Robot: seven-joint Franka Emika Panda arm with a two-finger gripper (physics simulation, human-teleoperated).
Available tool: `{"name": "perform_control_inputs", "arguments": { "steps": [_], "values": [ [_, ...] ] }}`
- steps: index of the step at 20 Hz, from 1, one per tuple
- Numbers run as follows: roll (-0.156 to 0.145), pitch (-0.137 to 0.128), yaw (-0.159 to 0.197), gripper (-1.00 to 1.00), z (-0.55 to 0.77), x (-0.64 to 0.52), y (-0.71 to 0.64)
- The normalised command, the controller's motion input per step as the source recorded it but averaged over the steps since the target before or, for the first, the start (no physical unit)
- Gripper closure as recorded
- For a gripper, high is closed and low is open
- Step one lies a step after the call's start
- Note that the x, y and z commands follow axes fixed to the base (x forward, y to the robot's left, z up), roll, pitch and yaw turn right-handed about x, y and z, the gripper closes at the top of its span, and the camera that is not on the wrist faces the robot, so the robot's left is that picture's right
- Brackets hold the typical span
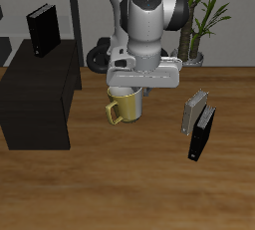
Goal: Place the right black book upright on top of the shelf and place the white-yellow mug on top of the shelf
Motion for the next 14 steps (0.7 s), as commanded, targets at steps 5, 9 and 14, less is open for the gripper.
{"name": "perform_control_inputs", "arguments": {
  "steps": [5, 9, 14],
  "values": [
    [-0.037, -0.025, 0.054, 1.0, 0.59, -0.13, -0.57],
    [-0.004, 0.007, 0.001, 1.0, 0.46, -0.06, -0.49],
    [-0.024, -0.038, 0.019, 1.0, 0.45, -0.04, -0.46]
  ]
}}
